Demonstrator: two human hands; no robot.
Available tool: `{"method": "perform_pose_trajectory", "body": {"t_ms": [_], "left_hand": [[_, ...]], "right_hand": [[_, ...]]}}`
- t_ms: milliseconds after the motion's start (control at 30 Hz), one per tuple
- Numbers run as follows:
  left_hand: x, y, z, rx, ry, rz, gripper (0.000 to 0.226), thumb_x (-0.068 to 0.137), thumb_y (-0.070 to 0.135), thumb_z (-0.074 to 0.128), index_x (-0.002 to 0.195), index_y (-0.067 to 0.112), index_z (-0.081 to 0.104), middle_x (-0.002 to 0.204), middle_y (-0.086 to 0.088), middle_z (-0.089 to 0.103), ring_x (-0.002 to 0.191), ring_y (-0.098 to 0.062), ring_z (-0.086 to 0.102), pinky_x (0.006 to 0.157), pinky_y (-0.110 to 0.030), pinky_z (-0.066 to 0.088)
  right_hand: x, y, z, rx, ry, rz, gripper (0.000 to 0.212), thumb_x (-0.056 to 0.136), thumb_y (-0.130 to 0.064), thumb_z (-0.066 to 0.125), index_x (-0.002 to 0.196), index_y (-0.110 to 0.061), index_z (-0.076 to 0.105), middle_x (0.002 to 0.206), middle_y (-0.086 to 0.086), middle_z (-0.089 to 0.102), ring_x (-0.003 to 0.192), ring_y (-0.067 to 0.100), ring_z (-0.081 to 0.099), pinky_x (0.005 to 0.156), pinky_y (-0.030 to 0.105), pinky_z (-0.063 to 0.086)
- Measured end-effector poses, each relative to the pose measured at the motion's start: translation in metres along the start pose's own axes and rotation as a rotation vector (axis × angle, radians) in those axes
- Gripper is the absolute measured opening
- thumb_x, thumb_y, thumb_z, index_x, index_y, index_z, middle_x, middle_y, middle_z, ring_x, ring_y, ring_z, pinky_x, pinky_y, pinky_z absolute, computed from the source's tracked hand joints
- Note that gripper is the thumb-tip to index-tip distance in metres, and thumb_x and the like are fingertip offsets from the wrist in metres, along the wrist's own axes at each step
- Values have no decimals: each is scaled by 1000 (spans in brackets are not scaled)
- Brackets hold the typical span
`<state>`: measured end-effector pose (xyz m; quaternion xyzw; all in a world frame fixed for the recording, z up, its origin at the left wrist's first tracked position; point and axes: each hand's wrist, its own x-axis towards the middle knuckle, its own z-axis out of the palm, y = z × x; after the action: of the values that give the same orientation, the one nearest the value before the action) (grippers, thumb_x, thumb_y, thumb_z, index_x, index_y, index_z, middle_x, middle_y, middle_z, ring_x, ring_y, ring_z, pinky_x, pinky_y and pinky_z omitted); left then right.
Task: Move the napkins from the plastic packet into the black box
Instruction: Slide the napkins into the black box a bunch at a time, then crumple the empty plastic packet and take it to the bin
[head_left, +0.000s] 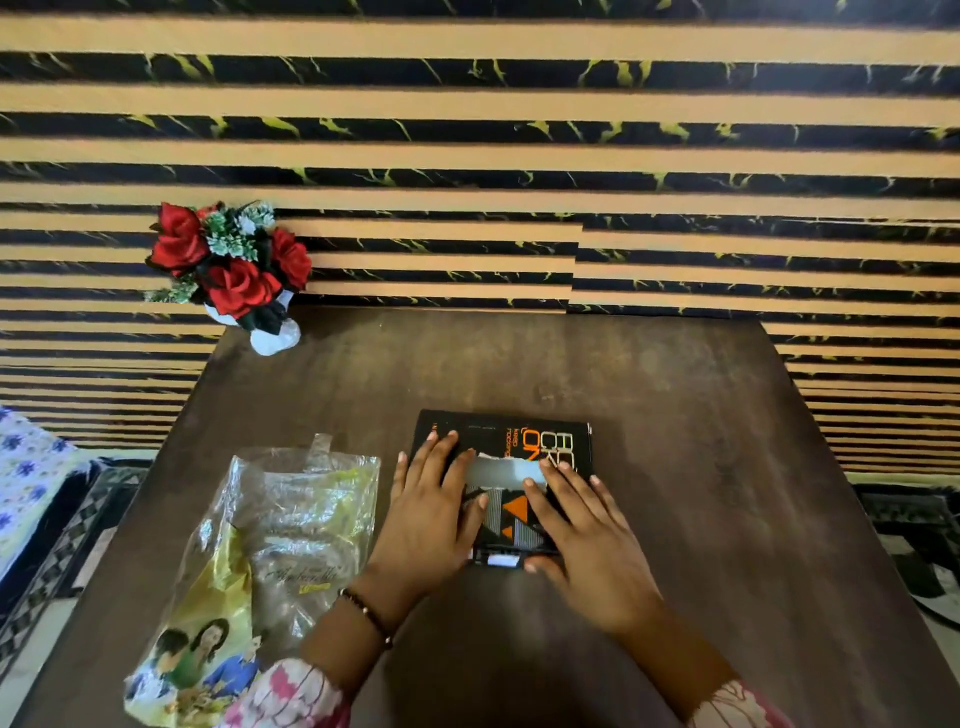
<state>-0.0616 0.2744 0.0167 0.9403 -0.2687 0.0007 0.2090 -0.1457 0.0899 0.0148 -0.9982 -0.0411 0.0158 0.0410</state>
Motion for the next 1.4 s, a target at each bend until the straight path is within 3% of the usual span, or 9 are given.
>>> {"method": "perform_pose_trajectory", "body": {"t_ms": [133, 267, 367, 667, 833, 967, 1133, 1267, 1400], "left_hand": [[78, -15, -9, -15, -133, 25, 86, 75, 70, 20, 143, 19, 27, 155, -8, 17, 145, -25, 5, 115, -45, -2], [135, -40, -15, 218, -291, 119, 96, 74, 77, 33, 147, 23, 2, 158, -4, -3, 145, -22, -8, 116, -46, -2], [164, -54, -15, 337, -292, 158, 94, 79, 69, 42, 147, 24, -6, 158, -3, -7, 145, -22, -7, 117, -48, -1], [213, -56, -6, 377, -208, 39, 76, 92, 50, 36, 147, 15, -2, 158, -11, -4, 145, -30, -5, 118, -48, 6], [220, -58, -6, 398, -205, 36, 76, 92, 51, 39, 147, 17, -1, 158, -10, -3, 145, -29, -5, 117, -52, 4], [200, -50, -9, 356, -143, -49, 75, 93, 45, 39, 147, 14, -3, 158, -7, -3, 145, -26, -5, 116, -55, 4], [95, -37, -10, 183, 3, -163, 73, 89, 41, 43, 147, 9, 12, 157, -14, 1, 144, -33, -8, 114, -55, 1], [-15, -45, 4, 168, -29, -257, 68, 81, 45, 39, 139, 10, 32, 149, -20, 30, 139, -39, 20, 106, -61, 25], [-66, -42, 16, 165, -209, -444, 73, 84, 43, 54, 145, 20, 20, 151, -22, 23, 135, -46, 27, 104, -67, 26]], "right_hand": [[65, 17, -8, 25, 34, 107, 86, 56, -42, 83, 132, -18, 50, 141, 8, 51, 129, 26, 49, 106, 42, 31], [120, 40, -15, 136, 38, 149, 76, 84, -32, 63, 147, -26, 22, 159, -5, 10, 147, 15, 7, 114, 35, -3], [152, 58, -18, 173, 36, 149, 74, 88, -31, 56, 148, -30, 14, 159, -9, 2, 147, 11, -4, 115, 34, -8], [226, 91, -17, 360, -6, 125, 79, 84, -27, 64, 148, -30, 17, 159, -8, 5, 147, 12, -4, 117, 37, -2], [234, 91, -19, 269, -32, 153, 81, 86, -31, 61, 148, -32, 10, 160, -10, -2, 146, 11, -7, 117, 39, -3], [214, 71, -22, 127, 65, 166, 82, 89, -30, 55, 150, -22, 0, 160, 0, -5, 147, 16, -9, 114, 33, -10], [115, 11, -9, 295, 198, 99, 70, 88, -25, 52, 148, -11, 20, 156, 4, 11, 144, 18, 4, 117, 36, 2], [16, -25, 29, 438, -99, 68, 65, 78, -39, 50, 136, -11, 41, 141, 12, 49, 134, 24, 41, 114, 20, 5], [-24, -26, 48, 643, -429, 162, 72, 79, -35, 43, 145, -11, 27, 158, 10, 13, 147, 18, 12, 115, 20, 2]]}}
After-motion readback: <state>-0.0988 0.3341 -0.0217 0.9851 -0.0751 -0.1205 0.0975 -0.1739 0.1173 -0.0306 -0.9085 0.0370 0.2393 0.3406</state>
